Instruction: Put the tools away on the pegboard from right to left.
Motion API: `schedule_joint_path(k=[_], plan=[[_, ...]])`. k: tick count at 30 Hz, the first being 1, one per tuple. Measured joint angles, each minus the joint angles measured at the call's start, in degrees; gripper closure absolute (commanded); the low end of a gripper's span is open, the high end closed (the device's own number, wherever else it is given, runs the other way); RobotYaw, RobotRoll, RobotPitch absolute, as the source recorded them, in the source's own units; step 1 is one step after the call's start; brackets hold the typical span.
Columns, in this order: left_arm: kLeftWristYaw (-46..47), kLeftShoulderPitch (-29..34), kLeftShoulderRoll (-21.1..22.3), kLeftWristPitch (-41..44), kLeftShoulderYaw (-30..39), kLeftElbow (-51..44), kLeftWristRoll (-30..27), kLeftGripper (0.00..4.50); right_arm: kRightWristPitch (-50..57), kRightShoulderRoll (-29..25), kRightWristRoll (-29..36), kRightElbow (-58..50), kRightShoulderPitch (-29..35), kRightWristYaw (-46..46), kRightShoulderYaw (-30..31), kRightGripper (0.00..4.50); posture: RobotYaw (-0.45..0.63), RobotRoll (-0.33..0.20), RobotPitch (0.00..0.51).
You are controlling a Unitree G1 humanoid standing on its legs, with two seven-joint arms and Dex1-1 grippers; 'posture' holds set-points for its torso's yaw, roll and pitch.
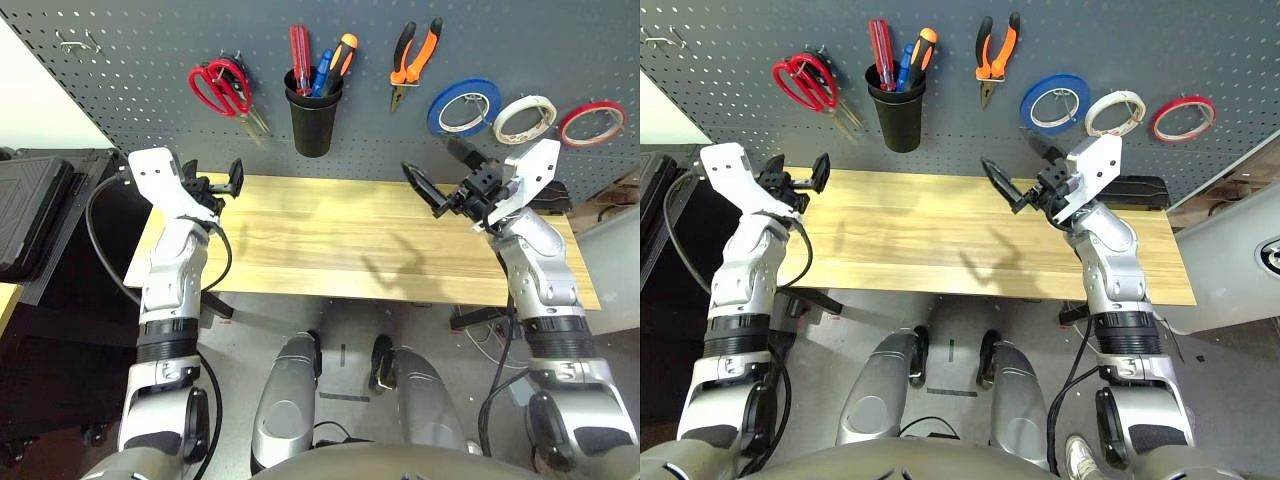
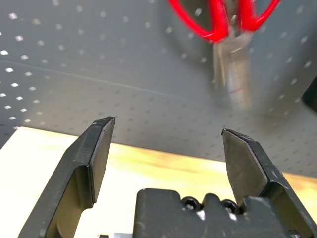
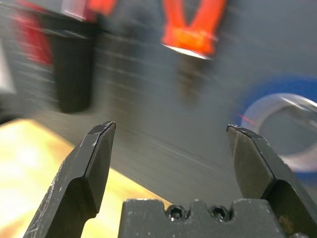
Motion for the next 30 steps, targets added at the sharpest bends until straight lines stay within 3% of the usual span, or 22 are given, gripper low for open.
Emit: schedule_joint_path(k=[8, 15, 30], plan=[[-0.8, 2.1, 0.7, -6.9, 0.4, 2.0, 0.8, 0.02, -3.7, 1.8, -7.6, 5.9, 2.7, -19.9, -5.9, 0.00, 0.12, 0.000, 0.178], [-2.0, 3.6, 0.7, -12.0, 1.2, 6.0, 0.8, 0.02, -10.4, 0.9, -9.5, 13.6, 2.7, -28.7, -10.8, 0.00, 0.07, 0.000, 0.164], [-3.0, 3.3, 3.9, -20.4, 2.9, 14.3, 1.6, 0.02, -16.6, -1.5, -8.8, 23.3, 0.8, -27.6, -12.0, 0.00, 0.09, 0.000, 0.157]])
